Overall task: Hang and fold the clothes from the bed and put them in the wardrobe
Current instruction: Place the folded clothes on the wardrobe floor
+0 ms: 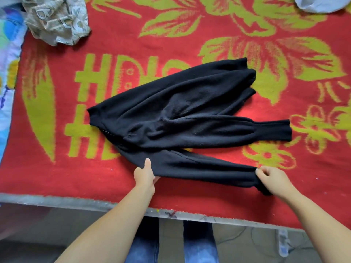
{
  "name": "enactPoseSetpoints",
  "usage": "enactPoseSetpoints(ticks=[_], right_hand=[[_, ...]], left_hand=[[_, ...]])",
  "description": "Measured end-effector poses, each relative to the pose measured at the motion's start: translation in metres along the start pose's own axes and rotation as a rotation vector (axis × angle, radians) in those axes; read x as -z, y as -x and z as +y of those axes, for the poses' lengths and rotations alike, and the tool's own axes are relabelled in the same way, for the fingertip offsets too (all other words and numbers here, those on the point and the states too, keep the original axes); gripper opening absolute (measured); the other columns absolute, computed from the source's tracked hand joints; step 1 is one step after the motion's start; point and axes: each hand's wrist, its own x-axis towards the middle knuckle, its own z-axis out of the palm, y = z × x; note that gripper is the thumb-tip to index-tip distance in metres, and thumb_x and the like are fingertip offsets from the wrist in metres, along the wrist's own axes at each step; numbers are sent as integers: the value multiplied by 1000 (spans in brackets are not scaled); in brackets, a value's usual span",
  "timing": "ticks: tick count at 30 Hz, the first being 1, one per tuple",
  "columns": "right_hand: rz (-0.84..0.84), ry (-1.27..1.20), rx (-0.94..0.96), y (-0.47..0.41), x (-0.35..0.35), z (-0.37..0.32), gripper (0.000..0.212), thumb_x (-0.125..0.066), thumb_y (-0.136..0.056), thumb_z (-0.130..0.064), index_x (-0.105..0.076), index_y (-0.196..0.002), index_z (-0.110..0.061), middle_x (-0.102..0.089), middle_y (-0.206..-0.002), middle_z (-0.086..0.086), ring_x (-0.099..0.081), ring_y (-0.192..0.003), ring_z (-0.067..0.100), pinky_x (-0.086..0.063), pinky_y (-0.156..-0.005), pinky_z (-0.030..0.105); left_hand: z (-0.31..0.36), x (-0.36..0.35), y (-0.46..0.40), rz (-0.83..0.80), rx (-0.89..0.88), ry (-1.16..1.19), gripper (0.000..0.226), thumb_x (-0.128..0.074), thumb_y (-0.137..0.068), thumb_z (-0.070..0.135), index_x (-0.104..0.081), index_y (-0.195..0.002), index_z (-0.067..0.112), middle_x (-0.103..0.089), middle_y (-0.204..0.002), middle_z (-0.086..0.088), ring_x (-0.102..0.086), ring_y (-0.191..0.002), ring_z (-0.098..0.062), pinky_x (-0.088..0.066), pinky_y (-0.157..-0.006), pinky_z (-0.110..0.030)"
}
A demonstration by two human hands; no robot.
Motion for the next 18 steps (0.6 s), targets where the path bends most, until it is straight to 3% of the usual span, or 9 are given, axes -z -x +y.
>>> enactPoseSetpoints(ticks=[2,4,6,8,10,11,14,16,18], right_hand=[[25,7,-63,2,0,-1,35,-54,-92,-21,-52,-58,-12,-55,-55,2,-53,-59,20,-39,-57,29],[-124,221,-79,1,-3,-4,31,-50,-93,-30,-54,-67,-14,-64,-72,5,-60,-75,26,-44,-65,34],[-207,413,-86,-2,0,-8,26,-44,-97,-35,-55,-82,-18,-68,-98,9,-62,-95,29,-45,-74,34],[-30,370,-63,-13,11,-9,20,-47,-96,-31,-56,-91,-15,-65,-107,14,-60,-102,32,-44,-76,36],[277,351,28,-30,30,-11,16,-56,-90,-21,-59,-101,-10,-60,-107,17,-56,-103,37,-44,-78,42],[368,387,89,-40,39,-12,25,-61,-87,-17,-59,-109,-8,-58,-110,18,-53,-105,38,-44,-81,45],[280,575,189,-67,56,-19,54,-64,-85,-19,-47,-135,-14,-46,-137,14,-38,-128,33,-35,-101,47],[152,713,143,-81,54,-24,62,-60,-89,-25,-33,-145,-22,-31,-149,10,-25,-140,27,-22,-112,46],[169,722,117,-95,50,-30,55,-57,-90,-24,-36,-141,-23,-34,-144,12,-29,-135,29,-21,-112,47]], left_hand=[[-11,12,-2,80,-30,-200,23,-54,-97,25,-47,-85,7,-54,-86,-12,-54,-68,-26,-55,-61,-37],[-10,22,-6,127,-97,-355,23,-52,-96,20,-46,-80,6,-49,-85,-17,-51,-61,-28,-52,-64,-39],[5,30,-12,236,-234,-497,15,-53,-94,15,-52,-96,1,-56,-94,-25,-59,-78,-36,-46,-78,-40],[26,32,-15,267,-478,-677,20,-55,-92,13,-50,-107,1,-59,-106,-24,-56,-99,-39,-40,-84,-41],[41,25,-13,157,-849,-914,20,-59,-87,10,-54,-106,3,-59,-103,-18,-54,-99,-36,-41,-84,-43],[47,17,-8,64,-1062,-1055,23,-64,-83,9,-58,-105,4,-59,-101,-17,-55,-97,-37,-44,-83,-45],[46,-11,0,-225,-1591,-1456,49,-81,-66,15,-64,-111,4,-63,-108,-16,-62,-96,-37,-51,-80,-44],[41,-27,-3,-286,-1646,-1681,66,-79,-70,26,-57,-129,7,-57,-126,-18,-57,-113,-34,-47,-93,-43],[41,-42,-12,-239,-1553,-1835,72,-66,-82,36,-38,-144,13,-41,-143,-14,-42,-129,-30,-34,-104,-41]])
